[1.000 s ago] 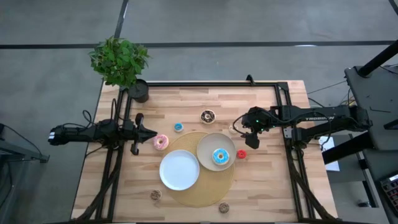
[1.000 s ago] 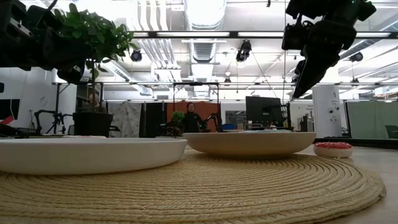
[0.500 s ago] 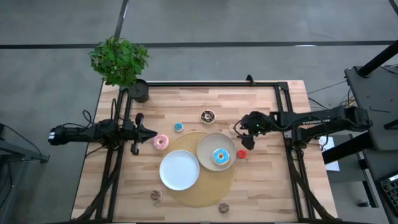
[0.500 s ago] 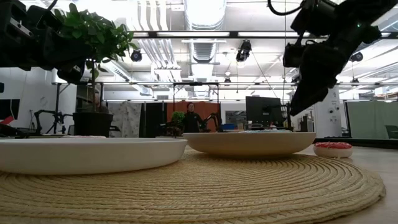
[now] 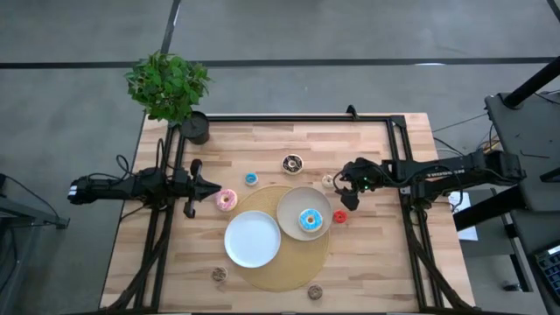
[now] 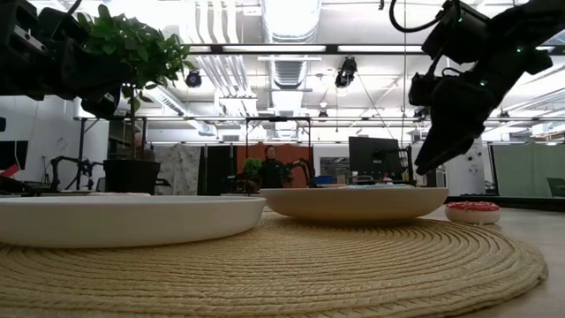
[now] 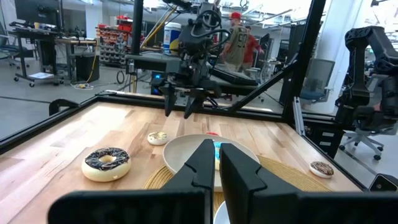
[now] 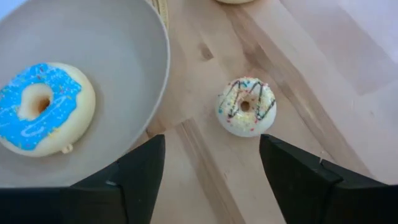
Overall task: Pick & Place donuts
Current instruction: Put the small red donut on the white plate
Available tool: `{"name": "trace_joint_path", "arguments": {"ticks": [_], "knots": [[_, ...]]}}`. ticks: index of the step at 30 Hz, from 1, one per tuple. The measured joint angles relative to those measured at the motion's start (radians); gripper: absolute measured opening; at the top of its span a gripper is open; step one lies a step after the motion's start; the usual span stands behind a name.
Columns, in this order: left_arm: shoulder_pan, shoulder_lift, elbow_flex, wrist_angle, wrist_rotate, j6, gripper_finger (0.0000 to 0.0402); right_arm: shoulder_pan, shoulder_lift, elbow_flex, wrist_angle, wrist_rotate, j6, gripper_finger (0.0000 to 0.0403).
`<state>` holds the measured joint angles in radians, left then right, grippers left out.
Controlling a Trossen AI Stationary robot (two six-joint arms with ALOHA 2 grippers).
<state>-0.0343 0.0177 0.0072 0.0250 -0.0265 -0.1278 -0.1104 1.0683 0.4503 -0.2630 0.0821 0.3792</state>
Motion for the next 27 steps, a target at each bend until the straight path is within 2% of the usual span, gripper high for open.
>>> {"name": "trace_joint_path", "arguments": {"ticks": [7,11,14,23,27], "knots": [[0.0,0.0,0.0,0.0,0.0,0.0,0.0,0.001,-0.032,-0.047,0.036,0.0,-0.036,0.0316],[0.0,0.0,0.0,0.0,0.0,0.0,0.0,0.001,-0.052,-0.083,0.089,0.0,-0.071,0.0336],[0.0,0.0,0.0,0.0,0.0,0.0,0.0,0.001,-0.082,-0.13,0.172,0.002,-0.073,0.0341],[0.0,0.0,0.0,0.0,0.0,0.0,0.0,0.001,-0.105,-0.211,0.265,0.078,-0.12,0.0334],[0.0,0.0,0.0,0.0,0.0,0.0,0.0,0.001,-0.104,-0.255,0.325,0.08,-0.145,0.0331]]}}
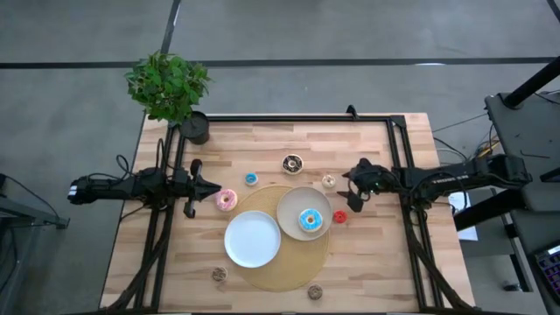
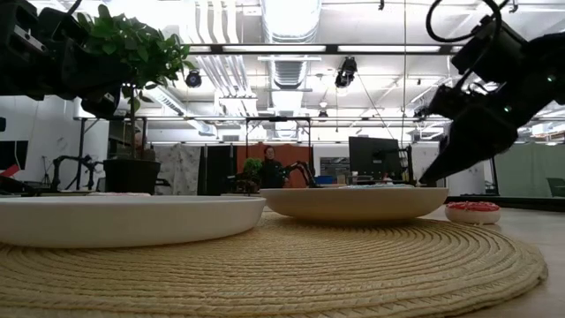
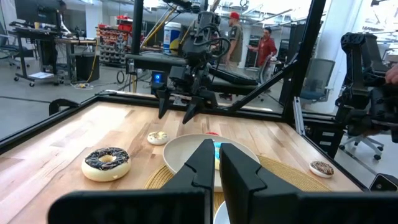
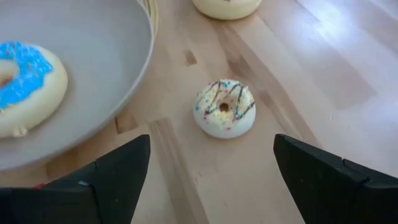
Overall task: Pick & Place donuts
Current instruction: Put the small red donut on the white plate
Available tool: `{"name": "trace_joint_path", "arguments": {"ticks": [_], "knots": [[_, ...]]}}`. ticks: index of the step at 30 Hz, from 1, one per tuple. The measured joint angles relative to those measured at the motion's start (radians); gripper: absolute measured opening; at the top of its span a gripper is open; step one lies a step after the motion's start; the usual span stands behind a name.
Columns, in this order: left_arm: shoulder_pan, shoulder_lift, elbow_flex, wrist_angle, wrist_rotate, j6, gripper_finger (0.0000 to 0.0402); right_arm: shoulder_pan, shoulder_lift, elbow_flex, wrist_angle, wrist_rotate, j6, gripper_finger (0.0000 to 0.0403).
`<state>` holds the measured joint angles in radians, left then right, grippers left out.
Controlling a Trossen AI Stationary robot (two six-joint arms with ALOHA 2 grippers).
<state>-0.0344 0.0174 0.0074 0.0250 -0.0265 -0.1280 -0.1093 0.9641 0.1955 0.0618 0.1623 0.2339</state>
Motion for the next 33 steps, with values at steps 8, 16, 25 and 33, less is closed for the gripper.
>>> {"name": "trace_joint_path", "arguments": {"ticks": [8,16,25,33], "knots": [[0.0,0.0,0.0,0.0,0.0,0.0,0.0,0.0,0.0,-0.038,0.033,0.026,-0.009,0.0333],[0.0,0.0,0.0,0.0,0.0,0.0,0.0,0.0,0.008,-0.054,0.073,0.05,-0.009,0.033],[0.0,0.0,0.0,0.0,0.0,0.0,0.0,0.0,0.082,-0.052,0.136,0.043,-0.005,0.0329],[0.0,0.0,0.0,0.0,0.0,0.0,0.0,0.023,0.071,-0.041,0.136,0.014,-0.001,0.0329]]}}
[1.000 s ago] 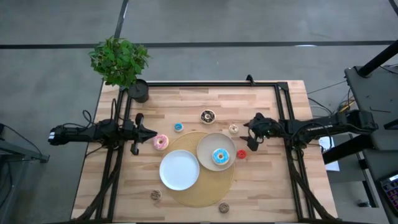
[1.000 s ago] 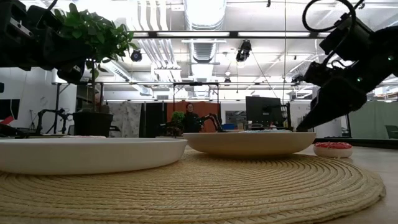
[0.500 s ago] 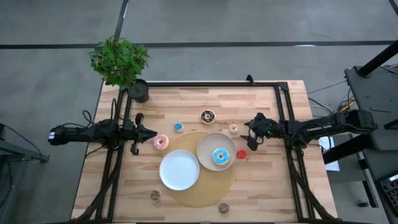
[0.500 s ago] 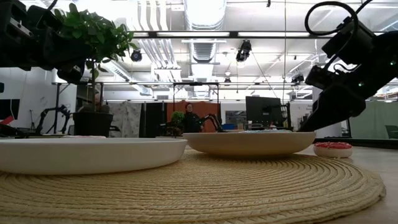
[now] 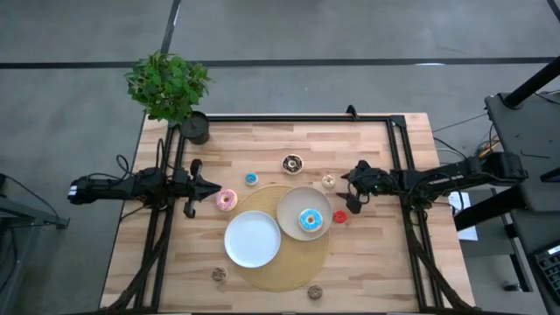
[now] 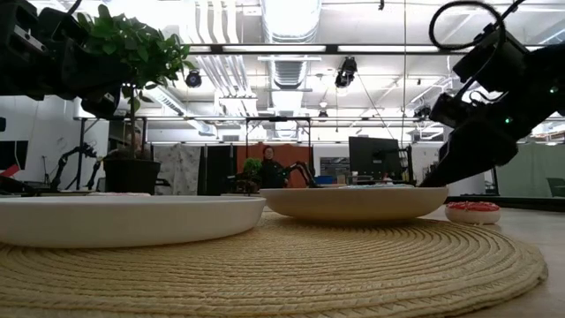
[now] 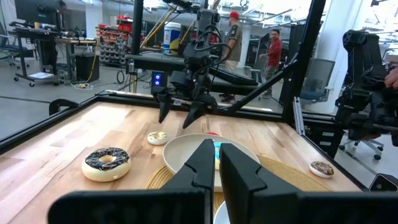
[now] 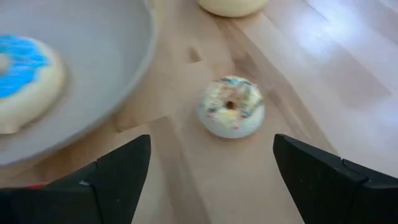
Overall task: Pick & Place donuts
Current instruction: Put the small red donut on the white plate
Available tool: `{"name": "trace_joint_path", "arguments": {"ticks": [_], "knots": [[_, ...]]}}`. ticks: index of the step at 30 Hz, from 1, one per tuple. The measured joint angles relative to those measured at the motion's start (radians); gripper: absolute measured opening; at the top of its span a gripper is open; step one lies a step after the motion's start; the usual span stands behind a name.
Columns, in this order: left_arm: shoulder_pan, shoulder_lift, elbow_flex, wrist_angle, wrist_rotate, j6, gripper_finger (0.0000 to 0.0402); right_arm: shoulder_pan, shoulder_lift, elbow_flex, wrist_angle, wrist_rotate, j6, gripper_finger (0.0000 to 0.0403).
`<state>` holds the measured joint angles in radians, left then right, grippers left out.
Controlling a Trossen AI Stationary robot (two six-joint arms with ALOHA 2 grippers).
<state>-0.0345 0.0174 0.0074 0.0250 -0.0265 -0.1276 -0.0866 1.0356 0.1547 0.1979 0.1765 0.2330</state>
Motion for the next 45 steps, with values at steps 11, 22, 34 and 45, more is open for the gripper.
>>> {"name": "trace_joint_path", "arguments": {"ticks": [11,22,34,45], "knots": [[0.0,0.0,0.0,0.0,0.0,0.0,0.0,0.081,-0.128,0.0,-0.139,-0.058,0.048,0.0332],[0.0,0.0,0.0,0.0,0.0,0.0,0.0,0.164,-0.299,-0.002,-0.272,-0.101,0.055,0.0328],[0.0,0.0,0.0,0.0,0.0,0.0,0.0,0.289,-0.335,-0.028,-0.277,-0.099,0.051,0.0327],[0.0,0.0,0.0,0.0,0.0,0.0,0.0,0.342,-0.333,-0.06,-0.277,-0.098,0.071,0.0327]]}}
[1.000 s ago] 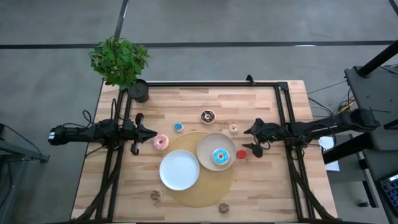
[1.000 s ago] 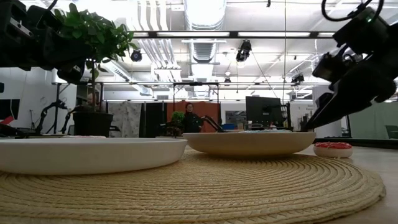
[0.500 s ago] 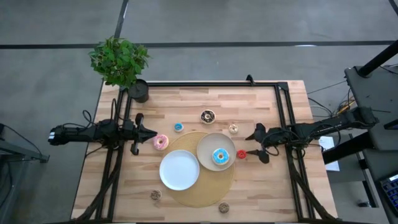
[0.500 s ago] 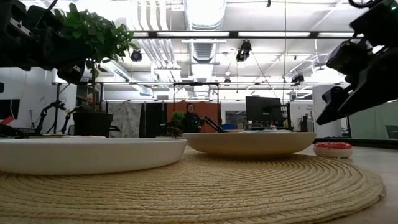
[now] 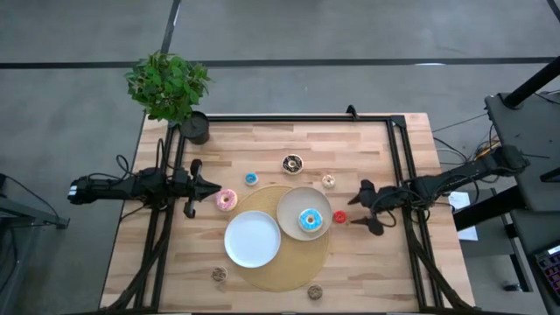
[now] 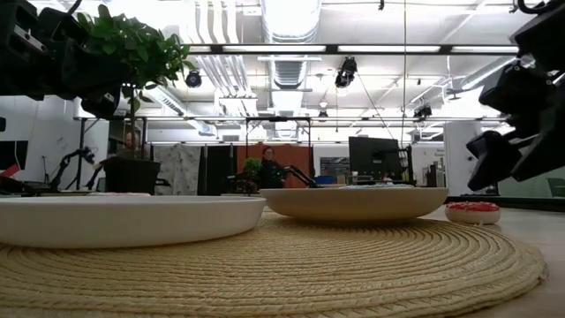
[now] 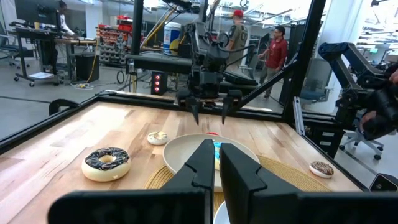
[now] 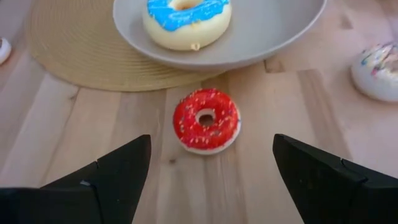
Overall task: Pick & Place donuts
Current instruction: Put the small red donut on the white plate
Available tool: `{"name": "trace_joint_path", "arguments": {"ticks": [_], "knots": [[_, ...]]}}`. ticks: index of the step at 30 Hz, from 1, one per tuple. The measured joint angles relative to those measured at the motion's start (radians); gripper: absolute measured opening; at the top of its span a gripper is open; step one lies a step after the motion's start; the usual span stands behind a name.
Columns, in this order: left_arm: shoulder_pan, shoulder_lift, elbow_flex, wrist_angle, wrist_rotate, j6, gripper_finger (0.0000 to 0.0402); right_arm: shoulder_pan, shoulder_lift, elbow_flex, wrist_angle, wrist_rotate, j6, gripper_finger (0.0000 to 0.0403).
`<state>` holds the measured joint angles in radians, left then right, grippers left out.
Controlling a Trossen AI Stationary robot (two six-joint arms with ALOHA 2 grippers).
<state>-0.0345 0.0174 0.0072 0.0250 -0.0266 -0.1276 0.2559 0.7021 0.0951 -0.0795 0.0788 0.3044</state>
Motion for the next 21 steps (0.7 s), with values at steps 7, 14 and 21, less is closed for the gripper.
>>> {"name": "trace_joint_path", "arguments": {"ticks": [7,14,21], "knots": [[0.0,0.0,0.0,0.0,0.0,0.0,0.0,0.029,-0.001,-0.038,0.001,0.002,0.062,0.0327],[0.0,0.0,0.0,0.0,0.0,0.0,0.0,0.028,0.003,-0.051,0.007,0.046,0.061,0.0327],[0.0,0.0,0.0,0.0,0.0,0.0,0.0,0.028,0.039,-0.054,0.033,0.055,0.062,0.0327]]}}
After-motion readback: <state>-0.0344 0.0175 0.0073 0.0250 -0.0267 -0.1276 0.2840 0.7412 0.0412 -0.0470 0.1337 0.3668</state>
